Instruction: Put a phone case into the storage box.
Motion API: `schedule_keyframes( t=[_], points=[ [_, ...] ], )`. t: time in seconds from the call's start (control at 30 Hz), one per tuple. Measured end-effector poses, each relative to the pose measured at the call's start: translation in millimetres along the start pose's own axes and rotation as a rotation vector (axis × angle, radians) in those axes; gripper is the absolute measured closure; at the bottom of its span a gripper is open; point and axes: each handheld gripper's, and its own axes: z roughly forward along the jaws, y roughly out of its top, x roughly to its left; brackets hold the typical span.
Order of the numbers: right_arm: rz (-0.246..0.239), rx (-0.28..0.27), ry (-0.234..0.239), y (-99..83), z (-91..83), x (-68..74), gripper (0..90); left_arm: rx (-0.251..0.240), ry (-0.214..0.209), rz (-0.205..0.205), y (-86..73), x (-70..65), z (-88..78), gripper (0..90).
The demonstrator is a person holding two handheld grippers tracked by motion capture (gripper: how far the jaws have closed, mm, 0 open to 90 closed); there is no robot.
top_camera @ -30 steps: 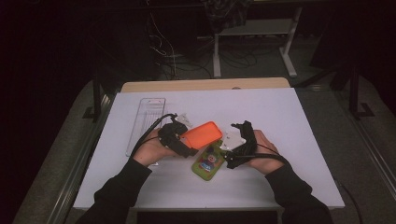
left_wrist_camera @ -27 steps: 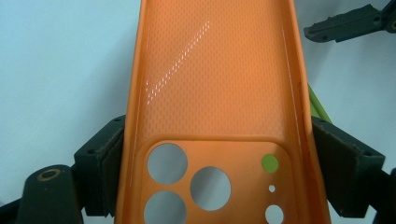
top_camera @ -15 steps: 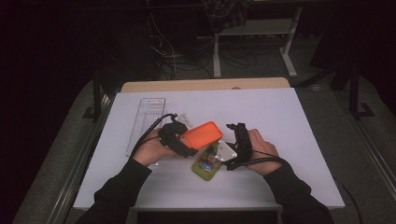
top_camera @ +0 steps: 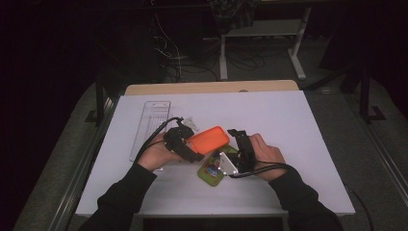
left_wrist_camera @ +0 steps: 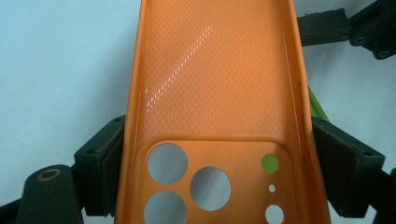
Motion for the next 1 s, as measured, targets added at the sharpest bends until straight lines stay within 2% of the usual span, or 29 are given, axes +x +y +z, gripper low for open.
schedule_keyframes(
  t=[0.1,0.13,0.17,0.2,0.47,0.53,0.77,0.87,0.9,1.0],
  points=[
    [-0.017,-0.008,-0.017,1.1,0.3,3.3,11.8,0.0,-0.006,-0.003,1.3,-0.7,0.1,15.7],
    [-0.062,-0.022,-0.033,0.8,1.8,2.5,12.4,0.01,-0.006,0.013,1.8,0.1,-0.7,15.7],
    [-0.093,-0.021,-0.034,1.2,2.2,2.7,12.8,0.008,-0.003,0.011,2.0,-0.3,-0.6,15.7],
    [-0.102,-0.023,-0.038,2.1,2.5,3.0,13.3,0.006,-0.005,0.009,2.0,-0.5,-0.5,15.7],
    [-0.14,-0.033,-0.052,8.2,4.4,4.8,19.6,0.014,-0.003,0.008,1.4,-0.5,-1.9,15.7],
    [-0.127,-0.044,-0.075,10.0,5.6,7.8,21.1,-0.005,-0.002,-0.01,1.1,-1.6,-1.4,15.7],
    [-0.175,-0.065,-0.102,11.3,9.1,12.5,26.6,0.003,-0.006,-0.014,1.1,0.3,-2.9,15.7],
    [-0.186,-0.079,-0.116,12.1,11.5,16.9,29.8,0.018,-0.01,0.001,1.0,0.4,-3.9,15.7],
    [-0.196,-0.086,-0.119,12.8,11.6,17.4,31.6,0.005,-0.008,-0.01,0.7,-0.7,-2.9,15.7],
    [-0.21,-0.096,-0.129,16.0,10.8,18.1,35.8,0.01,-0.009,-0.006,0.2,-1.2,-3.1,15.7]
  ],
)
